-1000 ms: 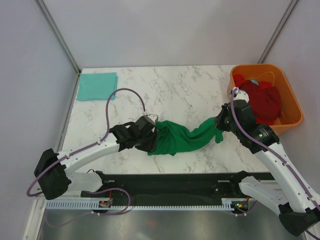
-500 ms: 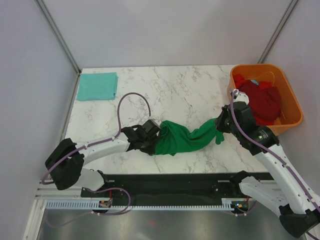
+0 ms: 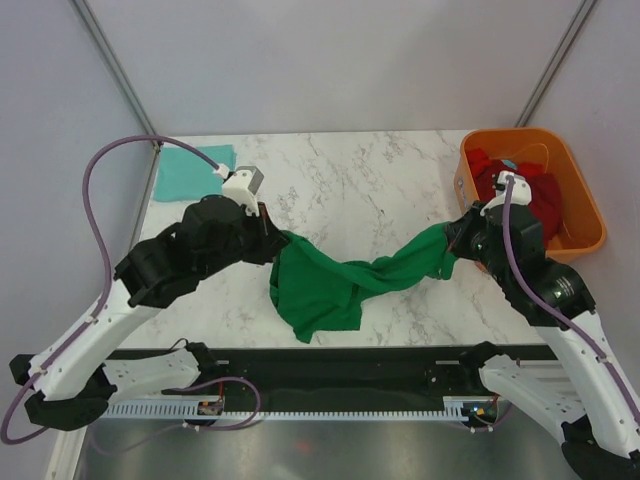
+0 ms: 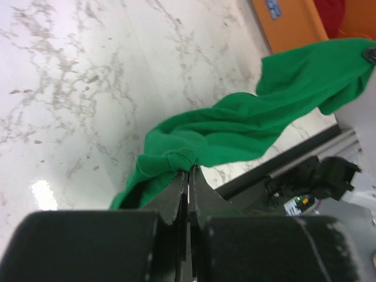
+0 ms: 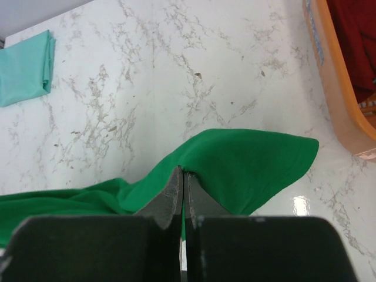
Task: Fold and stack the t-shirts
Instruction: Flatten the tshirt out
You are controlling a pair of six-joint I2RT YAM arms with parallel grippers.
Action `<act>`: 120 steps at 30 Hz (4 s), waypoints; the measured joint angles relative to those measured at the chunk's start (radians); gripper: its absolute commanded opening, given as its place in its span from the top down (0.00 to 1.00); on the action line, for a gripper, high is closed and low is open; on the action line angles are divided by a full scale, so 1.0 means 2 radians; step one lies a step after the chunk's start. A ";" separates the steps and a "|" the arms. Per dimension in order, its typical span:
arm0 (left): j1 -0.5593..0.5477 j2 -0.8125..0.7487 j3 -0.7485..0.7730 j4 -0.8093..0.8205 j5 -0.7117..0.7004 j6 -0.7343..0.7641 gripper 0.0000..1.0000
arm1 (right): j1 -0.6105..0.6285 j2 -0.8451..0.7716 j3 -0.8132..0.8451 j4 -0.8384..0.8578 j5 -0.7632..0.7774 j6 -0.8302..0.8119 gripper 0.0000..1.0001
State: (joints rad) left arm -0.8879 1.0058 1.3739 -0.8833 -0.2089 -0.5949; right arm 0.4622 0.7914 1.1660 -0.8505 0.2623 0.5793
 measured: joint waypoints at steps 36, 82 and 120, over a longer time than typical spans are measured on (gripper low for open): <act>0.270 0.196 -0.255 0.192 0.195 0.012 0.64 | -0.032 0.301 0.004 0.172 0.004 -0.048 0.61; 0.272 0.245 -0.298 0.264 0.147 0.007 0.95 | -0.032 0.256 -0.036 0.172 -0.023 -0.039 0.65; 0.351 0.052 -0.045 0.025 0.031 0.058 0.98 | -0.092 0.427 -0.023 0.182 0.039 0.098 0.52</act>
State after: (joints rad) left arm -0.1852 1.1103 1.2846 -0.8326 -0.1459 -0.4797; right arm 0.2783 1.6455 1.1206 -0.4858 0.3393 0.7753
